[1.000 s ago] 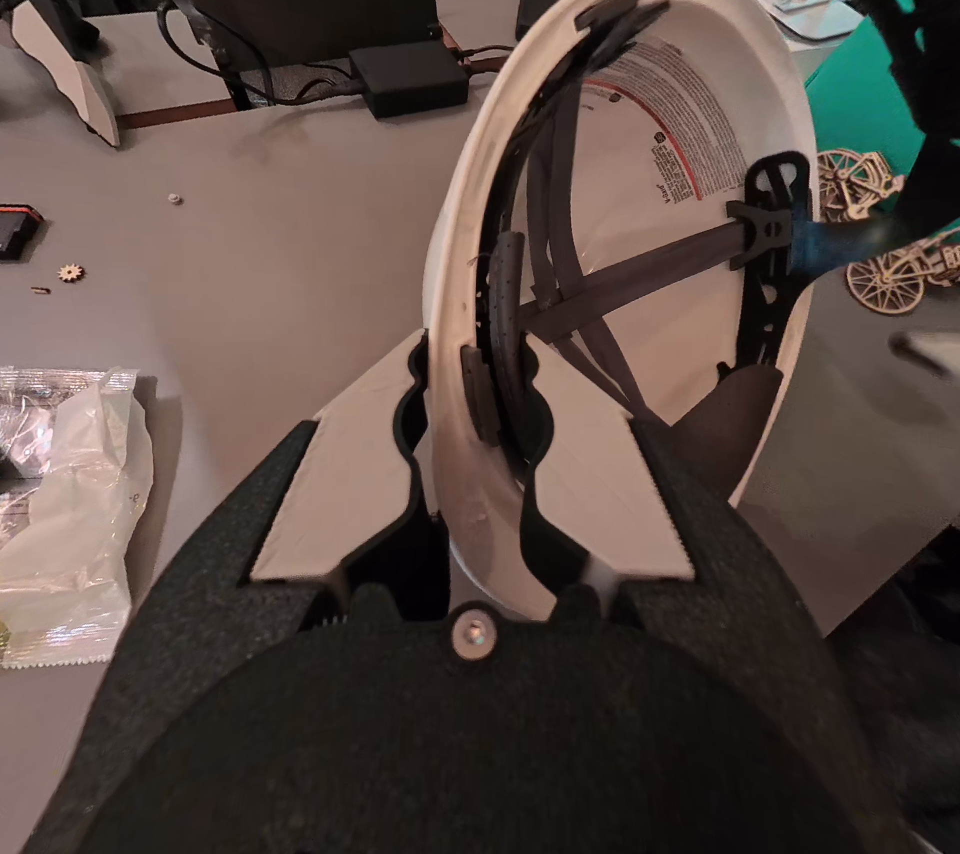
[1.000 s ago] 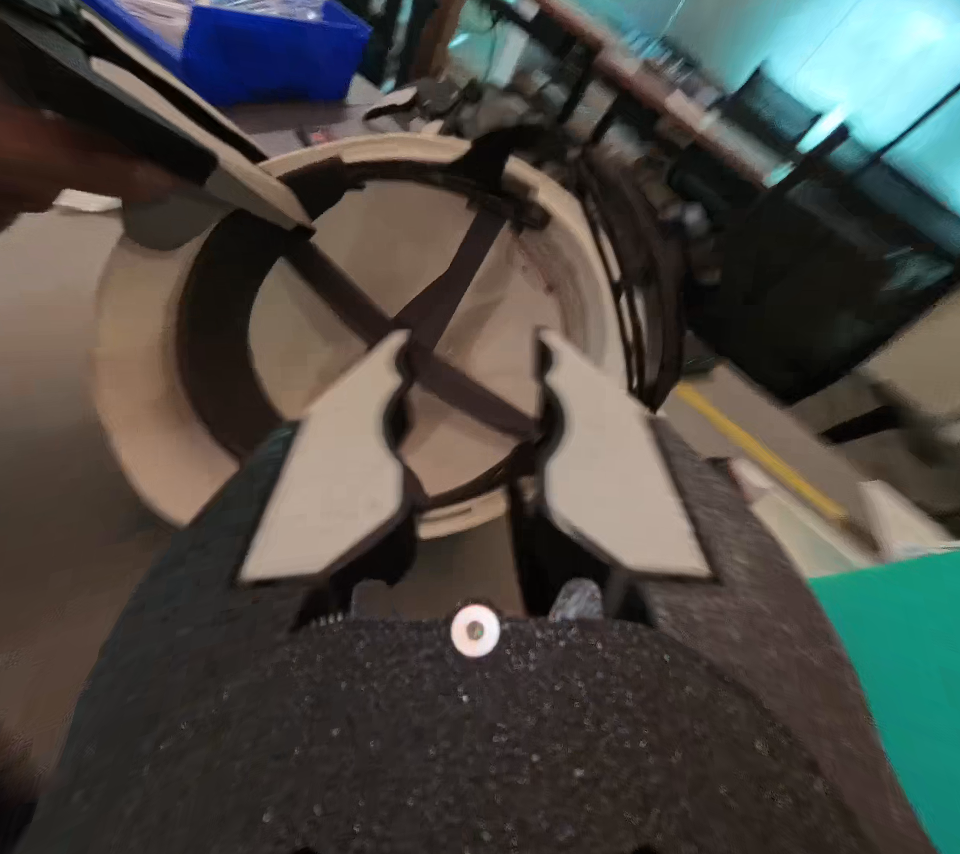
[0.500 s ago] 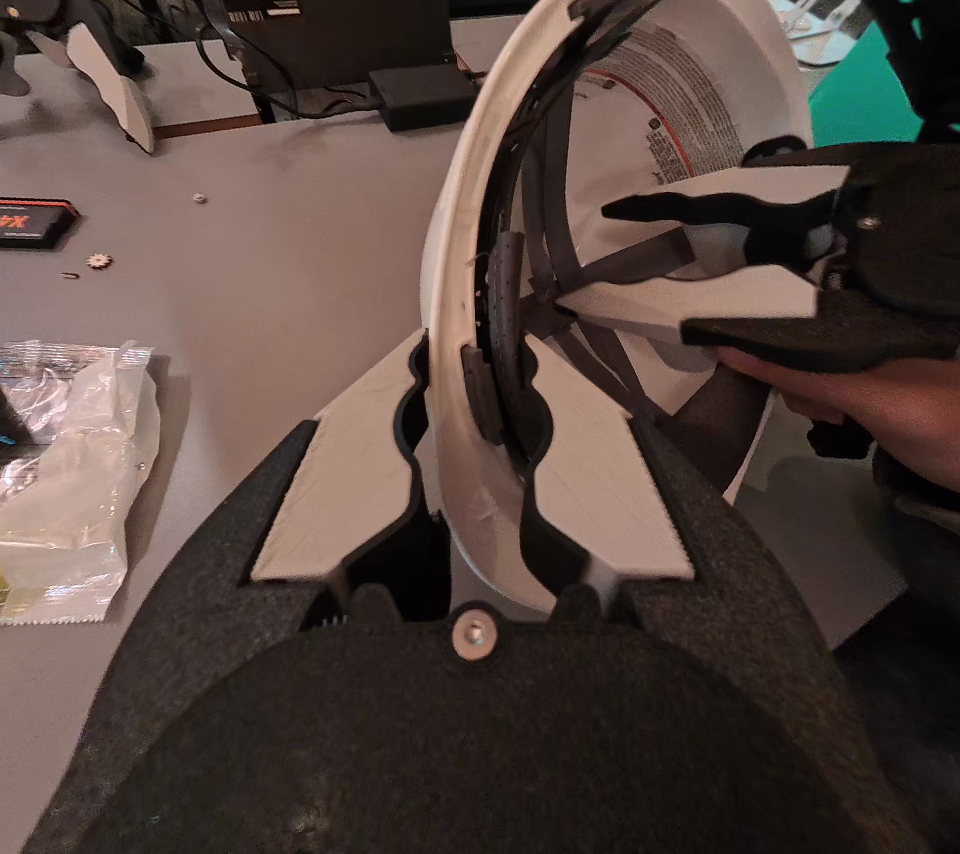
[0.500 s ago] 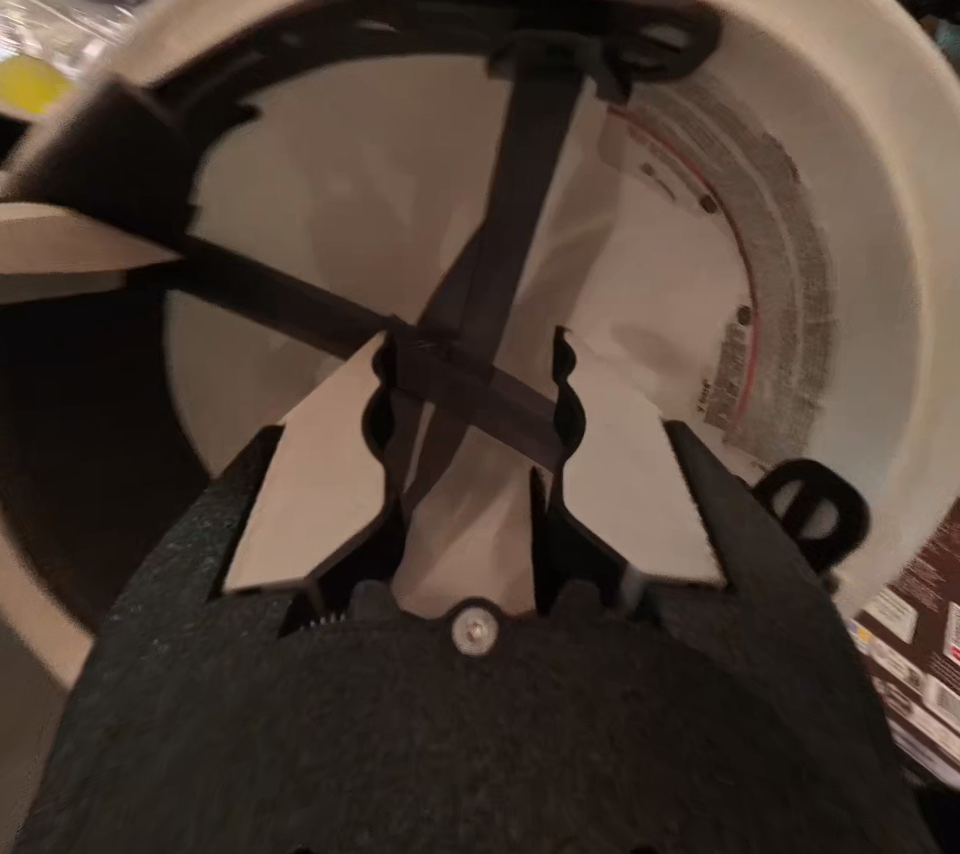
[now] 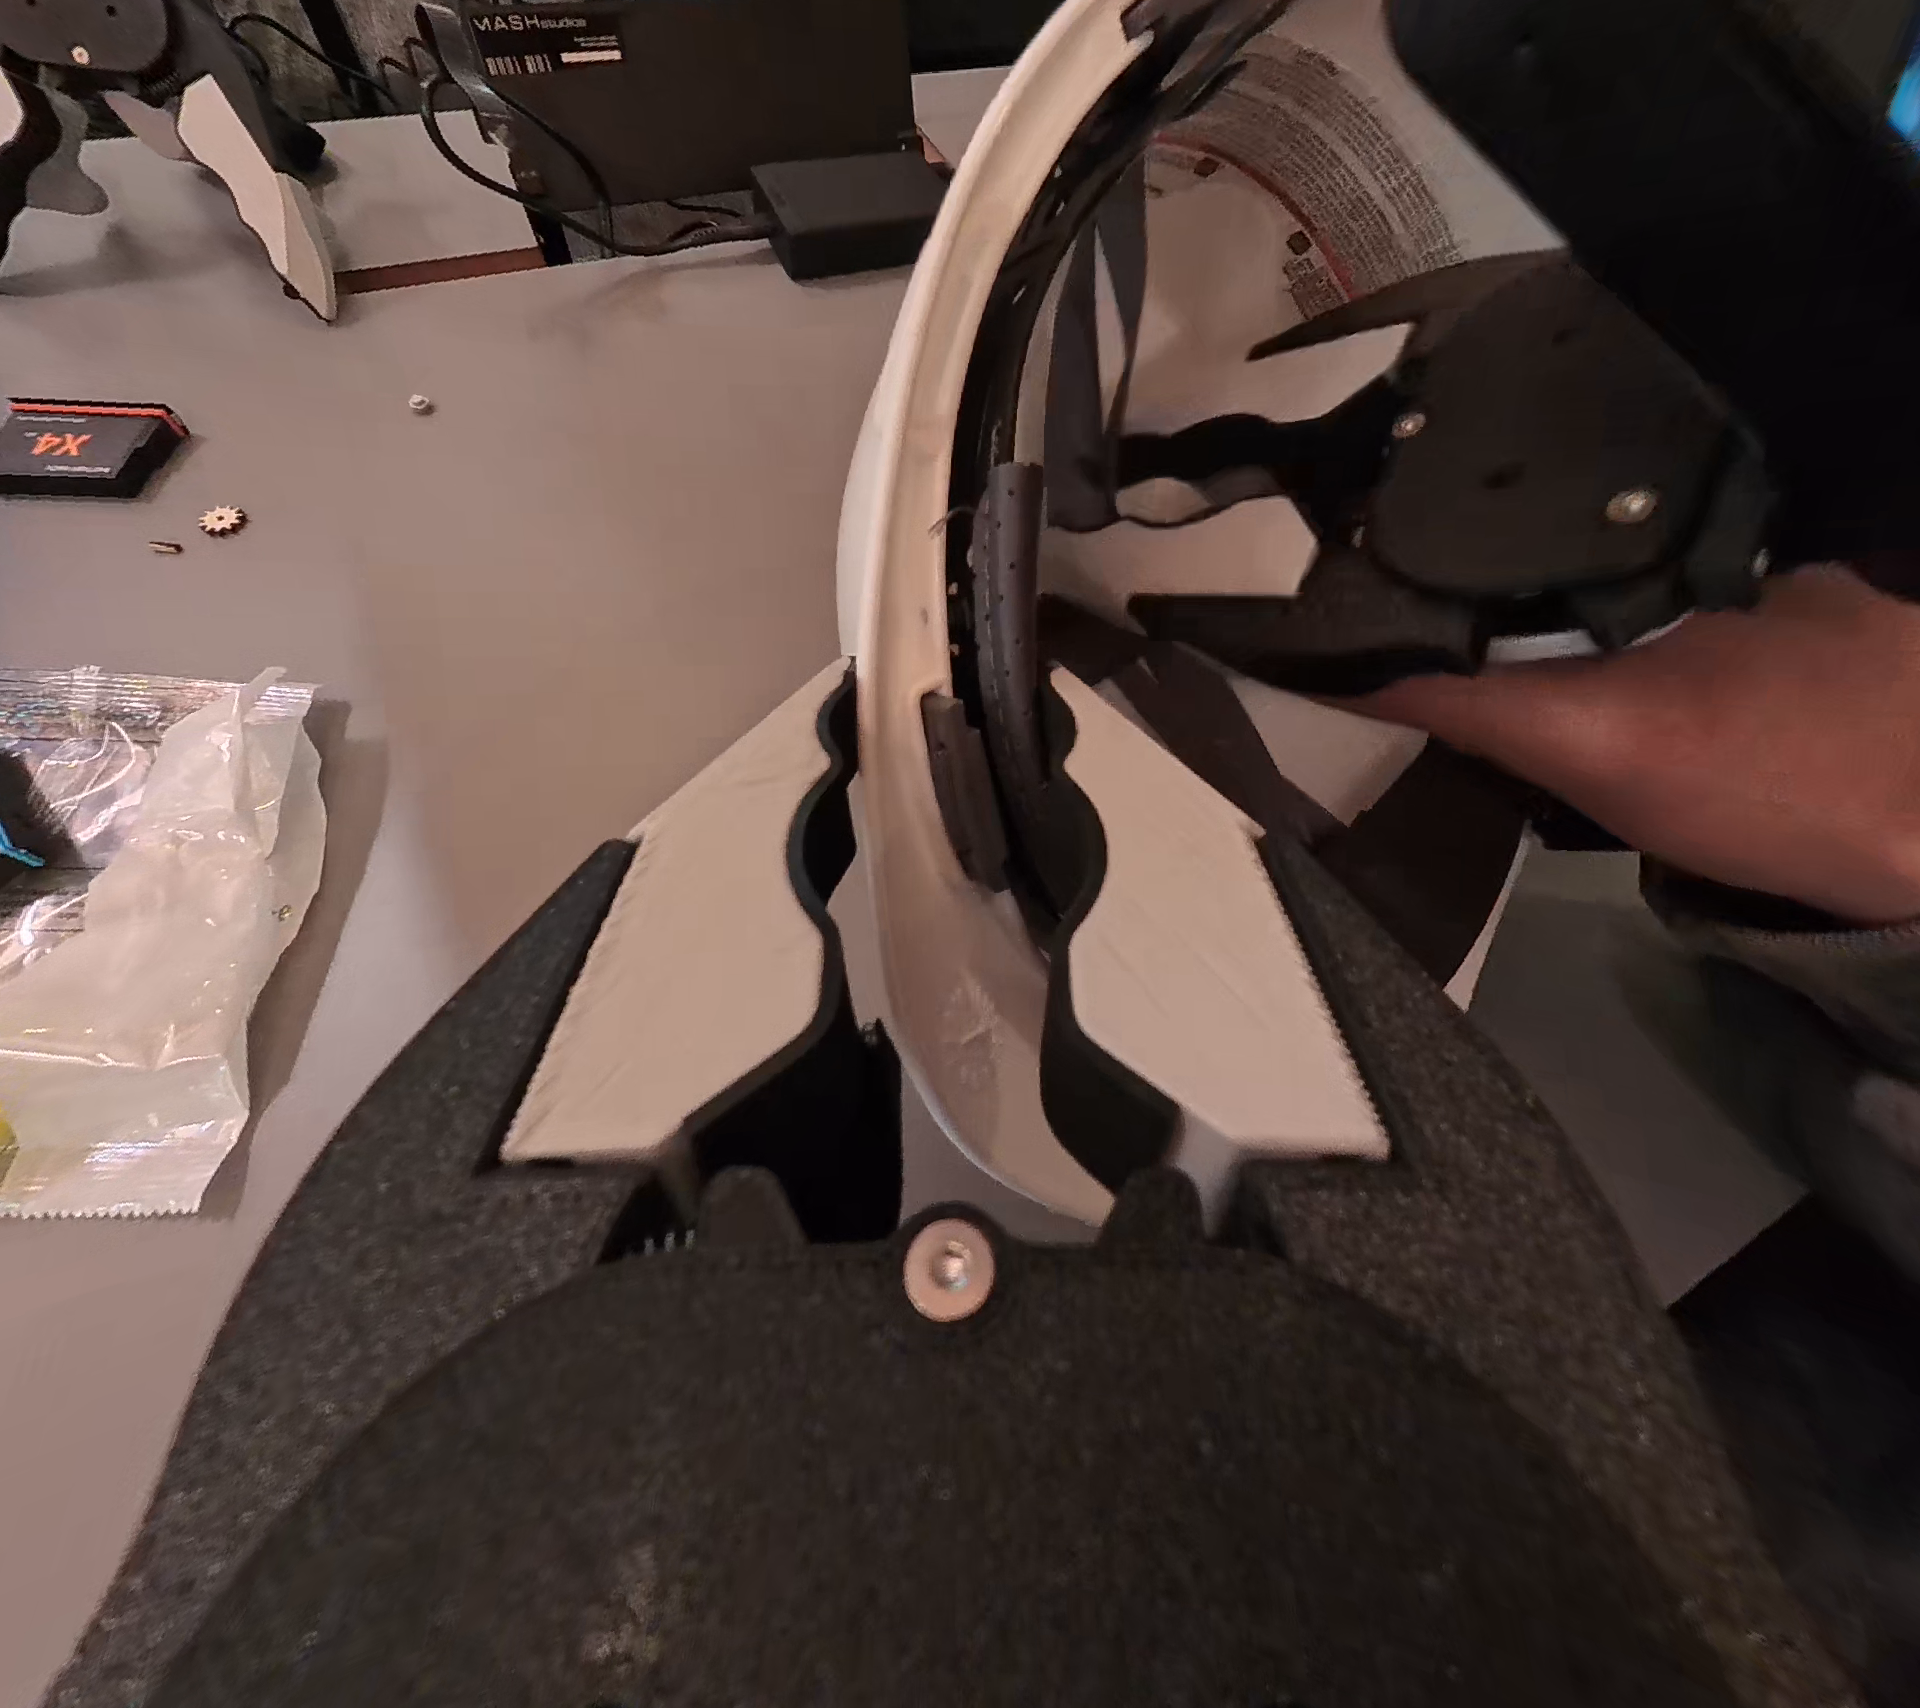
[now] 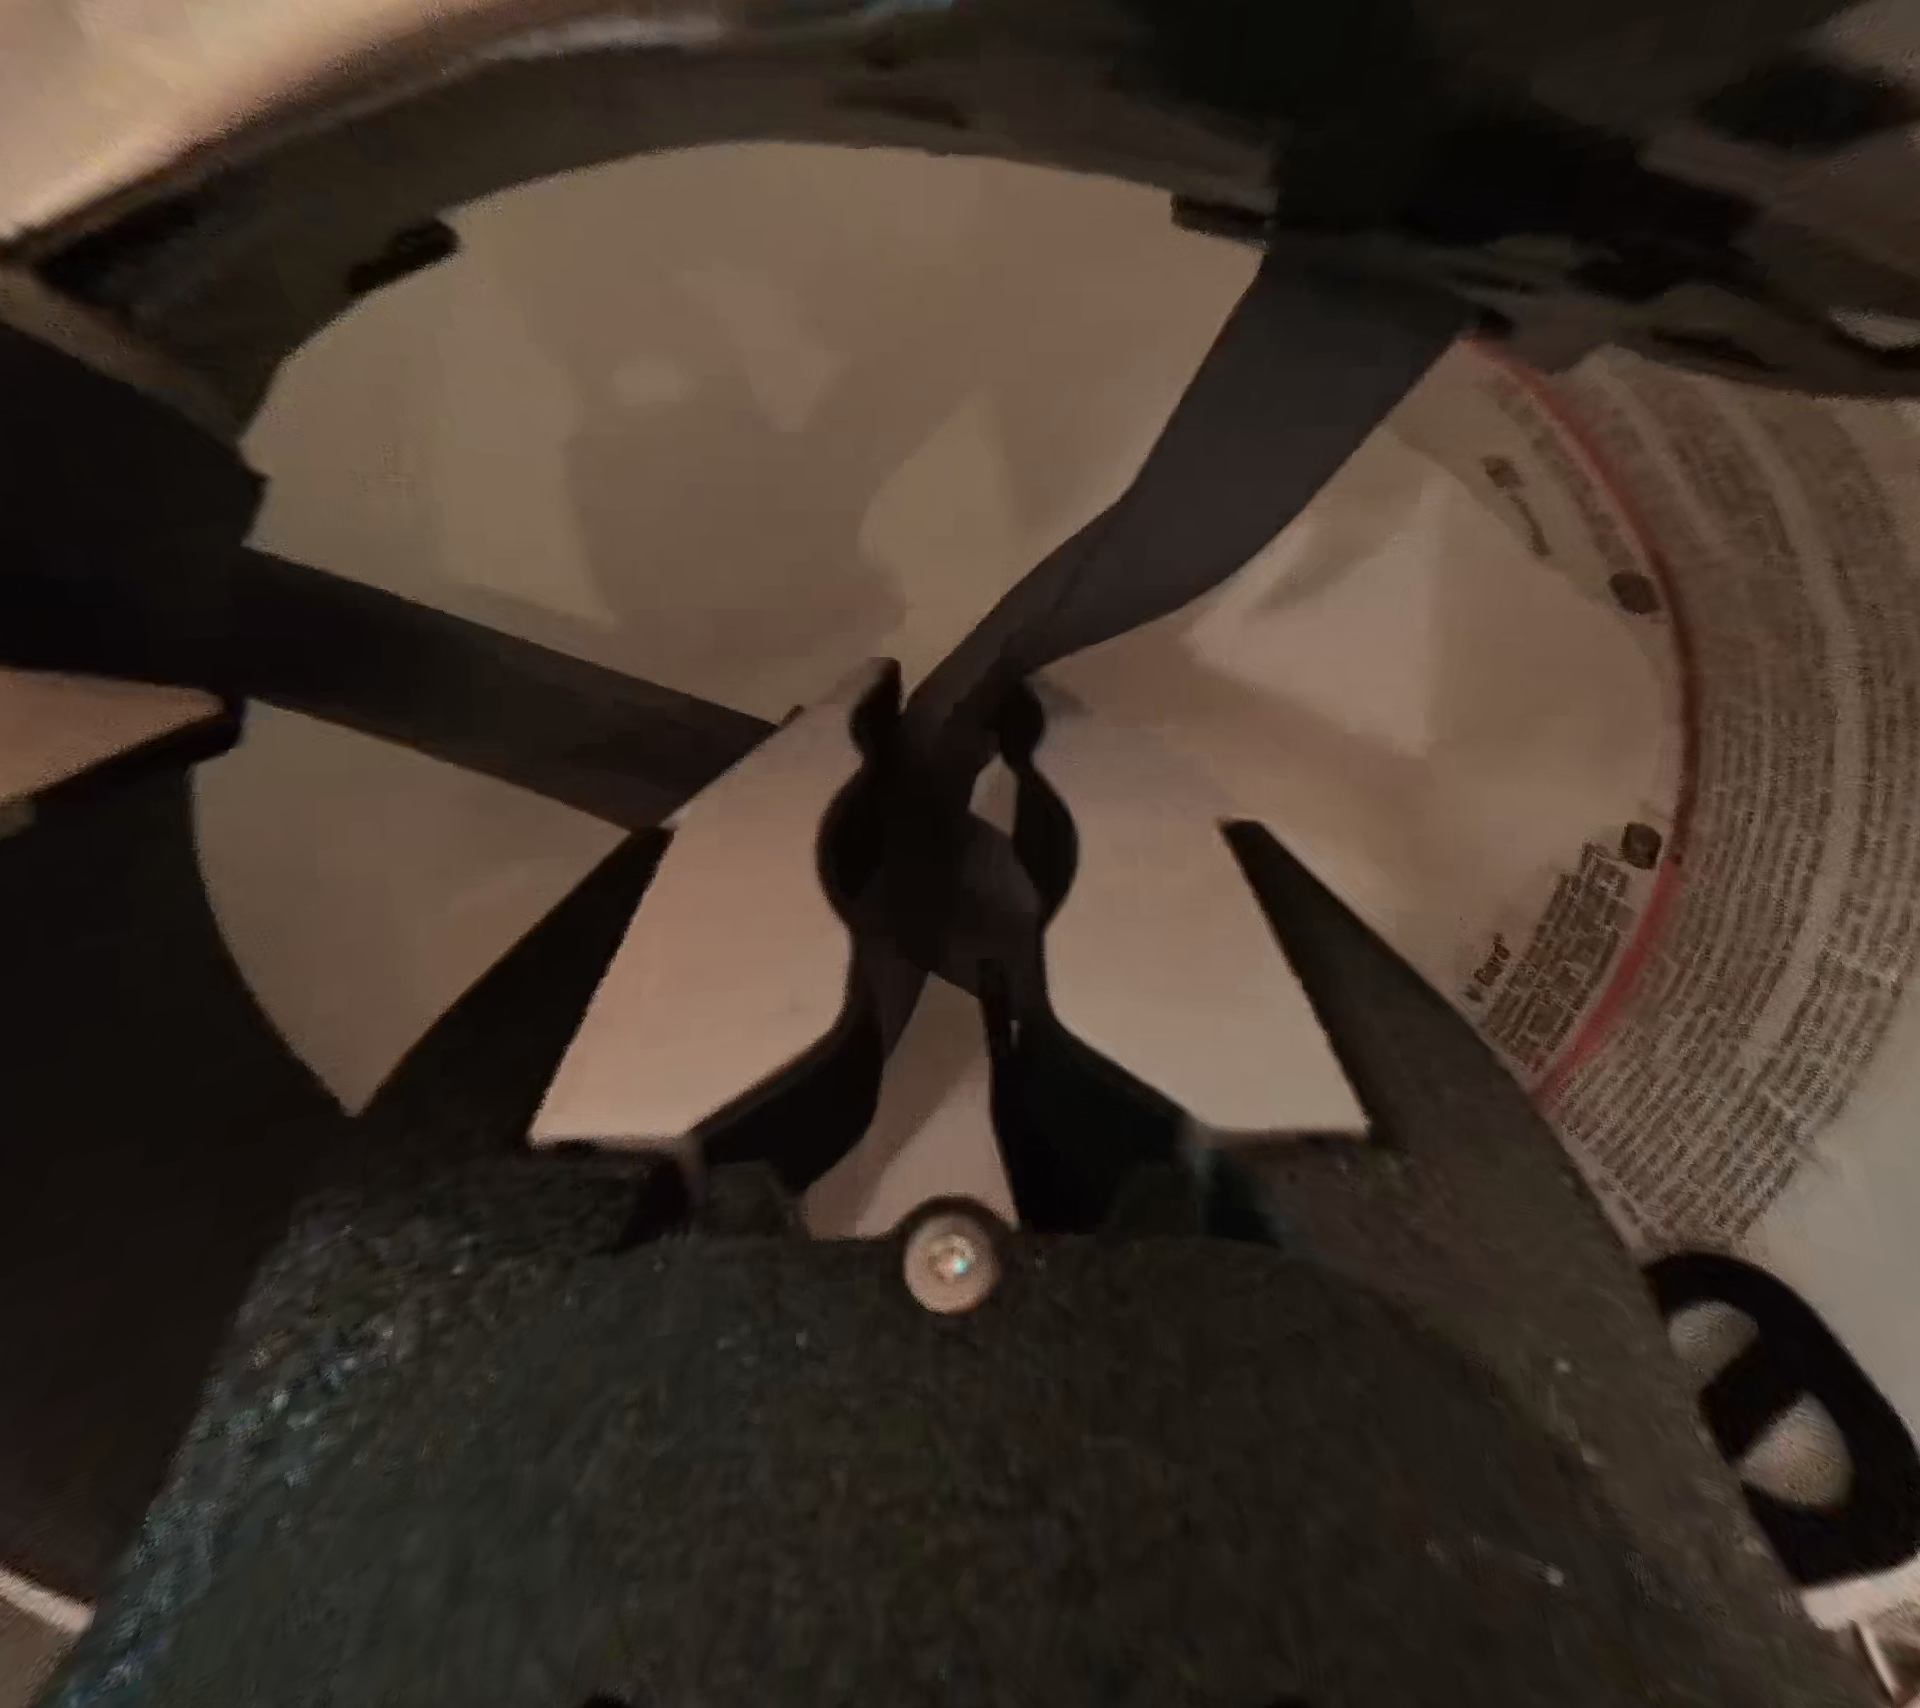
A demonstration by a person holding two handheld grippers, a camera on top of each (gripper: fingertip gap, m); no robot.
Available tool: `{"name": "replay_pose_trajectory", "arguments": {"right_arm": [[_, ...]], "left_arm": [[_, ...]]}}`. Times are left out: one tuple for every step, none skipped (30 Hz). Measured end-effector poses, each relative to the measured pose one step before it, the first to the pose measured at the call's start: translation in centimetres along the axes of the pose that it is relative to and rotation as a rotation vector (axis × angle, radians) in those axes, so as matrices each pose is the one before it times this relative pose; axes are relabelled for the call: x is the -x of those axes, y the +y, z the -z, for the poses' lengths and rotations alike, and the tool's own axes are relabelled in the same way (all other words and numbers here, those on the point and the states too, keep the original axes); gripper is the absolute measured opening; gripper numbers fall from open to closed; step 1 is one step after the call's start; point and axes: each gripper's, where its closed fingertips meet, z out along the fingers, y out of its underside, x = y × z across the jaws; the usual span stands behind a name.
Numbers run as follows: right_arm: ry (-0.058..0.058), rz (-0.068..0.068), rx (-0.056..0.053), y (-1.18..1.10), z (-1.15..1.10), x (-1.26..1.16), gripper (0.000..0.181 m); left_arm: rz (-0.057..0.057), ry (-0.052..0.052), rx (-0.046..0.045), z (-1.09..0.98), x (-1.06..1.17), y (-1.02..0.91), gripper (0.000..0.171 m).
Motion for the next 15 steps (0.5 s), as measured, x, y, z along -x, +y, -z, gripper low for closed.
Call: {"name": "replay_pose_trajectory", "arguments": {"right_arm": [[-0.0221,0.002,-0.0232,-0.374,0.251,0.2,0.009],[-0.0234,0.0075,-0.0343,-0.451,0.405,0.388,0.001],[-0.0146,0.0177,-0.0493,-0.584,0.539,0.449,0.0],[0.0019,0.0211,-0.0414,-0.444,0.604,0.342,0.0],[0.0081,0.0232,-0.0485,-0.561,0.745,0.311,0.0],[0.0068,0.0257,-0.0619,-0.729,0.898,0.308,0.0],[0.0173,0.0139,-0.0305,-0.291,0.817,-0.031,0.0],[-0.0074,-0.0026,-0.0383,-0.333,0.799,0.127,0.0],[-0.0372,-0.0269,-0.0534,-0.43,0.819,0.365,0.0],[-0.046,-0.0514,-0.0544,-0.343,0.728,0.352,0.0],[-0.0532,-0.0565,-0.0455,-0.12,0.54,0.359,0.0],[-0.0292,-0.0311,-0.0283,0.092,0.388,0.17,0.0],[0.0016,0.0095,-0.0189,0.129,0.263,-0.105,0.0],[0.0021,0.0054,-0.0049,0.204,0.075,-0.091,0.0],[-0.0003,-0.0144,0.0053,0.203,-0.064,-0.176,0.0]], "left_arm": [[0.0022,-0.0058,0.00005,0.009,0.082,0.07,0.031],[0.0027,-0.0055,-0.00018,0.003,0.09,0.041,0.031],[-0.0007,-0.0078,0.0006,-0.026,0.115,0.049,0.031],[-0.0043,-0.0119,0.00146,-0.036,0.173,0.066,0.031],[-0.0024,-0.0129,0.00021,-0.052,0.212,0.086,0.031],[-0.0015,-0.0131,0.00075,-0.067,0.259,0.115,0.03],[0.0006,-0.0105,0.0044,-0.064,0.3,0.182,0.03],[0.0058,-0.0038,0.00633,-0.074,0.276,0.236,0.029],[0.0066,-0.0004,0.00619,-0.052,0.238,0.266,0.029],[0.0037,0.0021,0.00252,-0.032,0.116,0.234,0.028],[-0.0005,0.0039,-0.00228,0.002,-0.104,0.174,0.027],[-0.0096,0.0037,-0.00278,0.009,-0.333,0.083,0.027],[-0.0188,-0.0034,-0.00101,0.004,-0.395,0.032,0.026],[-0.021,-0.008,-0.00235,-0.005,-0.341,-0.021,0.026],[-0.0166,-0.007,-0.00702,0.02,-0.27,-0.131,0.027]]}}
